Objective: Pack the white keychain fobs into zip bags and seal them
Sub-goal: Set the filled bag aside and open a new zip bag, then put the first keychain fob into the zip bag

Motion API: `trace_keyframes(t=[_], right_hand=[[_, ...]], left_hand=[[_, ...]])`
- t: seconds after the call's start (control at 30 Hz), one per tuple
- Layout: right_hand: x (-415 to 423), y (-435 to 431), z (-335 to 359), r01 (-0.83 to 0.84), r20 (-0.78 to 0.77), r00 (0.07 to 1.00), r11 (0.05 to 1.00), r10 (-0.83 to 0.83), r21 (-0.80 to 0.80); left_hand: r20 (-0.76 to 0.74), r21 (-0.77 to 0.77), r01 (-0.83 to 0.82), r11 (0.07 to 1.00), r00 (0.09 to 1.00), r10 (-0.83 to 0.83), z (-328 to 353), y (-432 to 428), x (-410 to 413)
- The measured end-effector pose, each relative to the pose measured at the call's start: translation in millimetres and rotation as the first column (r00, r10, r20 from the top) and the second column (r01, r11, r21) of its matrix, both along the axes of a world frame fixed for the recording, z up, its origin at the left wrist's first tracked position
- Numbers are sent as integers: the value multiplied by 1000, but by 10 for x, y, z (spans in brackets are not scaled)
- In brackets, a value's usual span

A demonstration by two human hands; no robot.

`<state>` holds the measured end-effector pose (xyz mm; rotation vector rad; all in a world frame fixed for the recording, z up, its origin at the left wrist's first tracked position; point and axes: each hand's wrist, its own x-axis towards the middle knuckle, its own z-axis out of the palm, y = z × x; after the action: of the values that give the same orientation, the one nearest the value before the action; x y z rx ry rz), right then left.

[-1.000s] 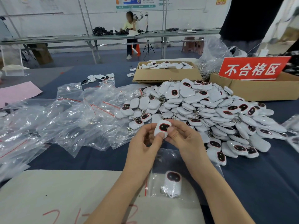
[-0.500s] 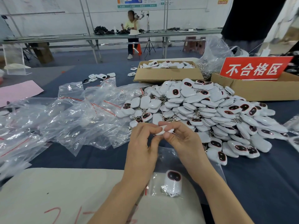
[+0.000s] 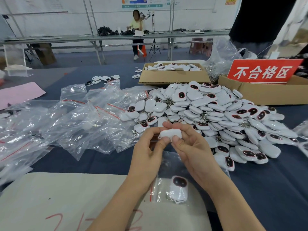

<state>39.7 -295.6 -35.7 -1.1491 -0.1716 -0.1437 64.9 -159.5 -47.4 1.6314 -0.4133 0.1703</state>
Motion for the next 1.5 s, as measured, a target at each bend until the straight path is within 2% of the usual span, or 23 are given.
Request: trace_keyframes(t=[0.23, 0.3, 0.43, 0.57, 0.7, 0.77, 0.83, 0.9, 0.97, 1.03, 1.13, 1.27, 1.4, 1.5], right_hand=[[9, -14, -8, -16, 16, 1000, 1000, 16, 12], [2, -25, -7, -37, 7, 999, 999, 37, 3], [2, -2, -10, 36, -60, 997, 989, -45, -144], [4, 15, 3, 71, -75, 993, 980, -87, -186], [13, 21, 13, 69, -46, 996, 981, -79, -181], [22, 18, 4, 110, -17, 993, 956, -119, -272], [34, 0, -30, 182, 41, 982, 864, -184, -469], [35, -22, -78, 186, 71, 980, 748, -184, -637], [38, -34, -139, 143, 56, 987, 655, -153, -742], [46, -23, -191, 82, 11, 993, 613, -118, -786], [68, -16, -230, 37, -29, 995, 609, -98, -792], [88, -32, -227, 34, -37, 995, 648, -95, -761], [99, -23, -220, 40, -23, 997, 708, -80, -705], [105, -32, -210, 56, -6, 997, 725, -83, -686]], left_hand=[[-4, -39, -2, 999, 1000, 1, -15, 12, 0], [-70, -104, 26, 994, 997, -33, -9, 30, 13], [-278, -237, 78, 968, 950, -145, 4, 73, 91], [-312, -292, 114, 950, 927, -207, -12, 80, 126], [-284, -268, 134, 954, 935, -211, 25, 146, 106], [-248, -187, 109, 976, 956, -154, 54, 278, 100], [-187, -43, 75, 996, 979, -81, 60, 492, 73], [-131, 129, 86, 988, 989, -69, 53, 712, 9], [-81, 254, 88, 963, 994, -69, 41, 868, -66], [-34, 305, 98, 947, 995, -92, 47, 928, -128], [-43, 303, 191, 934, 981, -187, 55, 890, -196], [-153, 281, 322, 904, 945, -289, 40, 803, -258], [-162, 264, 308, 914, 948, -272, 15, 714, -290], [-256, 143, 312, 939, 928, -270, 9, 627, -298]])
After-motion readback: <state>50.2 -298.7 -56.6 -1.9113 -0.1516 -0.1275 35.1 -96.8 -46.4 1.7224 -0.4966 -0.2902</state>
